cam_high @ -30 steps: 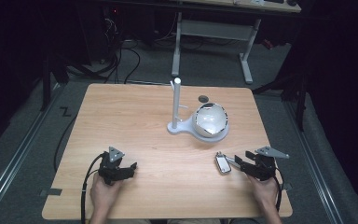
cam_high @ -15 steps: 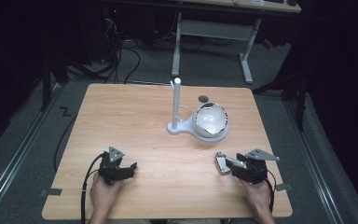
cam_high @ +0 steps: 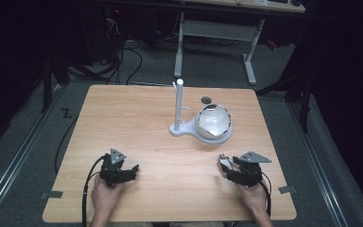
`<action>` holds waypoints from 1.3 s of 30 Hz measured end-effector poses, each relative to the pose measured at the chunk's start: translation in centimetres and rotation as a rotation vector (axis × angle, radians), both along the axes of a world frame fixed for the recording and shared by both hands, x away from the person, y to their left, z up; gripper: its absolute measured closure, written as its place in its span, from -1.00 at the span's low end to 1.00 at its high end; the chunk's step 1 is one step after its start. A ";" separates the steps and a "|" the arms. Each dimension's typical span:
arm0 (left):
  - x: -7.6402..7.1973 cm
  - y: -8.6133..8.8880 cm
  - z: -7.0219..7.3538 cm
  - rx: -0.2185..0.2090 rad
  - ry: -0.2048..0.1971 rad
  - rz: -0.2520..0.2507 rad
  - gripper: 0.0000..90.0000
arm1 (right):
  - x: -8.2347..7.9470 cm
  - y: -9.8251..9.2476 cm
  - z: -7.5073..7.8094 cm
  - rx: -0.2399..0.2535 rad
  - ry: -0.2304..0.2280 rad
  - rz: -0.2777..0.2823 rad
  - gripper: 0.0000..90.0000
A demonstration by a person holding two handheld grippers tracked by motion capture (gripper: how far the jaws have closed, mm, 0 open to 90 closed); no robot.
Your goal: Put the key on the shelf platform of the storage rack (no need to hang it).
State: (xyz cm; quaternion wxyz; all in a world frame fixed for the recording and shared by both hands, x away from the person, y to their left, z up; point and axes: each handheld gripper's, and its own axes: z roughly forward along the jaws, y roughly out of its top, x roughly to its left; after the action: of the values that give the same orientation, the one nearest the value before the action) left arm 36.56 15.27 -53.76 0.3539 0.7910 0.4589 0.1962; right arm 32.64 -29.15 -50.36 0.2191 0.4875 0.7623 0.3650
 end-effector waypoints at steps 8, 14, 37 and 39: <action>0.0 0.0 0.0 0.001 0.000 0.000 -0.48 | 0.7 0.5 -0.8 -0.024 0.022 0.000 -0.15; 0.0 0.0 0.0 0.001 0.000 0.000 -0.48 | 1.2 0.8 -1.3 -0.031 0.031 -0.002 -0.15; 0.0 0.0 0.0 0.001 -0.001 0.001 -0.49 | 1.5 1.3 -2.7 -0.060 0.043 -0.002 0.11; 0.0 0.0 0.0 0.001 0.000 0.000 -0.48 | 1.5 1.2 -2.6 -0.050 0.043 -0.003 0.12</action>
State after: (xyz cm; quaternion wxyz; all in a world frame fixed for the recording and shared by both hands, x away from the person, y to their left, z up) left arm 36.55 15.27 -53.76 0.3537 0.7911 0.4588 0.1963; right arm 34.12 -27.99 -53.00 0.2154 0.4905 0.7751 0.3349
